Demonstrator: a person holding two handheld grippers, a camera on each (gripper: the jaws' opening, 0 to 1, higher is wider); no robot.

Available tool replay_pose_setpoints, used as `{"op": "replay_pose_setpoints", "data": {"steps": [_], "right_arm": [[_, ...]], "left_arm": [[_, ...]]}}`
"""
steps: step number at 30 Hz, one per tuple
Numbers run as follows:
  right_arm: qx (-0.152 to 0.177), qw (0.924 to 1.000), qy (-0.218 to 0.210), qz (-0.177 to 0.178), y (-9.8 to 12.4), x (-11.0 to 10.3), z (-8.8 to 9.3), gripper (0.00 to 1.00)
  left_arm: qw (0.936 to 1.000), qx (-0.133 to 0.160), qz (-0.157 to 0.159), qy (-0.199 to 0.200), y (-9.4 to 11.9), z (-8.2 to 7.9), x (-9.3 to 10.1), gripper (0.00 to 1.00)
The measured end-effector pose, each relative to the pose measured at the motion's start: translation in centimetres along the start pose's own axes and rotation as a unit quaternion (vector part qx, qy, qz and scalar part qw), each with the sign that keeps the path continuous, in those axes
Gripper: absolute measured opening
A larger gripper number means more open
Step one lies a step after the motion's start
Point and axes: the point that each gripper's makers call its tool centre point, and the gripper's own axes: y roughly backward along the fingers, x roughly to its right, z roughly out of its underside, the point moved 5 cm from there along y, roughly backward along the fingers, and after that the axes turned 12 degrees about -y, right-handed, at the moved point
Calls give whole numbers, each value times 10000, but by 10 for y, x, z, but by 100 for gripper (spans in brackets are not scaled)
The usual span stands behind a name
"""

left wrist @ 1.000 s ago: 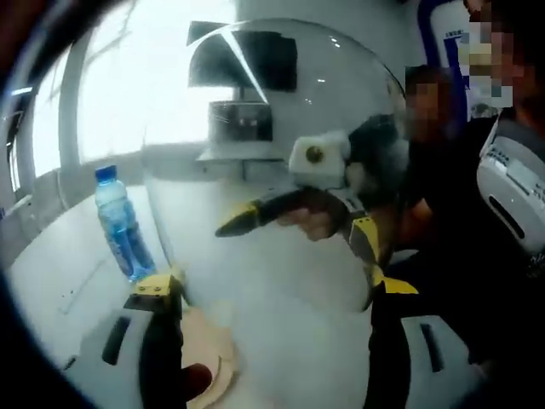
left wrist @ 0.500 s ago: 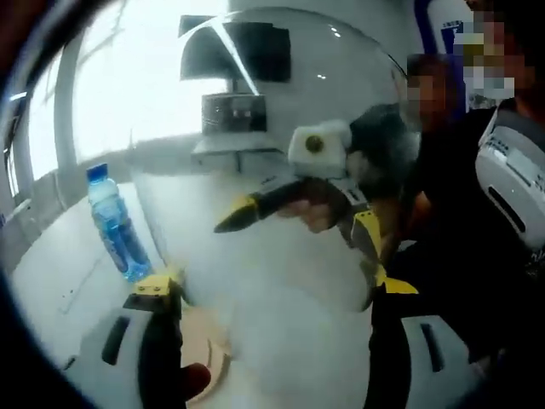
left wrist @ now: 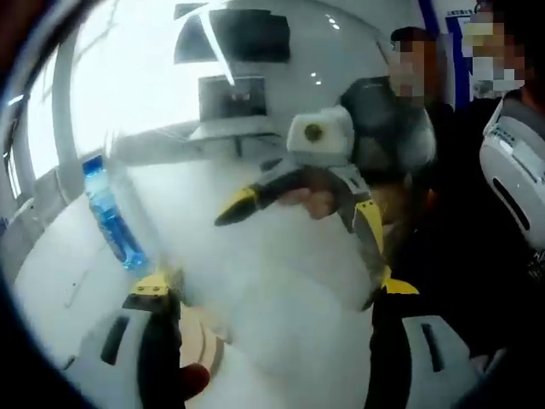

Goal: Open the cover put in the Mizone put the cover back on

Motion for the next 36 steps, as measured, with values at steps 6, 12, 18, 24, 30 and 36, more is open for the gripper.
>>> {"op": "replay_pose_setpoints", "data": {"steps": [6,12,18,24,30,36], "right_arm": [[-11,9999,122,-29,1,-3,3,90],[109,9999,119,-54,4,-4,5,90],[243,9996,139,-10,4,-3,5,90],[346,9993,126,-52,4,-1,4,90],[297,9994,132,-68,4,0,4,90],[316,9994,130,-91,3,0,3,90]], "left_arm": [[9999,-100,-32,-65,1,1,3,80],[9999,-75,-28,-65,0,0,3,80],[9999,63,-8,-110,-1,1,1,80],[9998,146,-53,-117,-2,2,0,80],[9996,192,-55,-179,-2,3,0,80],[9994,256,-36,-232,0,4,-1,79]]}}
